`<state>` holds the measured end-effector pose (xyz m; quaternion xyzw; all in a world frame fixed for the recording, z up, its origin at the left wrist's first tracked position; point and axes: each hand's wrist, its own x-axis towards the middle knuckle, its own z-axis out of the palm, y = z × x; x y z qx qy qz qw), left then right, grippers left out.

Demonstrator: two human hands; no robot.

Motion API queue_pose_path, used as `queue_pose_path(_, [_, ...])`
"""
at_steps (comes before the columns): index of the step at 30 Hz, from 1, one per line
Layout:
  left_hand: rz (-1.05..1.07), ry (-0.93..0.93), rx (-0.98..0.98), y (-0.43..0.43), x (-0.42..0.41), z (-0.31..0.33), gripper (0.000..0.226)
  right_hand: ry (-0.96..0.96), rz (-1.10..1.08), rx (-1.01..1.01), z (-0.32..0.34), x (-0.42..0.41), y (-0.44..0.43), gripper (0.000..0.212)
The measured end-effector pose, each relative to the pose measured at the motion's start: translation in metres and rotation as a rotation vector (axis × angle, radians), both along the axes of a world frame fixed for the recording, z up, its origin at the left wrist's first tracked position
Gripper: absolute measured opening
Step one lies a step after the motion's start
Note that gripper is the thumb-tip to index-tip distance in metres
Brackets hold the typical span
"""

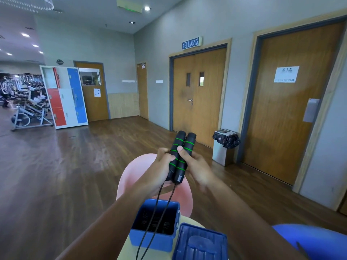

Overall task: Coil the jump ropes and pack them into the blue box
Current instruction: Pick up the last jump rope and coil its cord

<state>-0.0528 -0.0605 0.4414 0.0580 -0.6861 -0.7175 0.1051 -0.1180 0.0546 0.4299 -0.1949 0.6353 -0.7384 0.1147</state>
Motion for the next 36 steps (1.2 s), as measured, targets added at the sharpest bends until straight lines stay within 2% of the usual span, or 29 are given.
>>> queue_pose_path(5, [-0.054,0.069,-0.432,-0.006,-0.003,0.004,0.012,-0.099,-0.071,-0.129,0.002,-0.007,0.006,0.038])
queue_pose_path(9, [-0.030,0.174,-0.852,-0.021,-0.015,0.000,0.024,-0.028,-0.065,-0.037,0.008,-0.011,0.010,0.036])
queue_pose_path(13, [-0.064,0.247,-1.029,-0.046,-0.025,0.009,0.012,-0.007,0.058,0.058,0.013,-0.016,0.017,0.038])
queue_pose_path(14, [-0.092,0.284,-1.113,-0.054,-0.027,0.012,0.022,-0.029,0.104,0.082,0.014,-0.015,0.019,0.036])
queue_pose_path(15, [-0.132,0.327,-1.253,-0.061,-0.030,0.016,0.041,-0.044,0.148,0.114,0.015,-0.015,0.020,0.035])
queue_pose_path(17, [-0.160,0.398,-1.656,-0.070,-0.039,0.021,0.079,-0.053,0.228,0.178,0.017,-0.013,0.021,0.038])
queue_pose_path(18, [-0.142,0.462,-1.838,-0.072,-0.043,0.024,0.089,-0.060,0.263,0.200,0.018,-0.011,0.020,0.039])
queue_pose_path(20, [-0.147,0.574,-2.064,-0.071,-0.053,0.027,0.087,-0.087,0.326,0.213,0.021,-0.007,0.018,0.037])
queue_pose_path(22, [-0.197,0.622,-2.107,-0.069,-0.059,0.030,0.069,-0.126,0.387,0.220,0.022,-0.004,0.016,0.032])
queue_pose_path(25, [-0.212,0.715,-2.054,-0.067,-0.066,0.028,0.044,-0.178,0.430,0.229,0.018,-0.004,0.016,0.027])
queue_pose_path(30, [-0.069,0.678,-1.969,-0.087,-0.068,0.027,0.052,-0.203,0.486,0.246,-0.003,-0.011,0.031,0.043])
queue_pose_path(36, [-0.026,0.578,-2.074,-0.088,-0.070,0.025,0.052,-0.204,0.480,0.173,-0.013,-0.017,0.026,0.032])
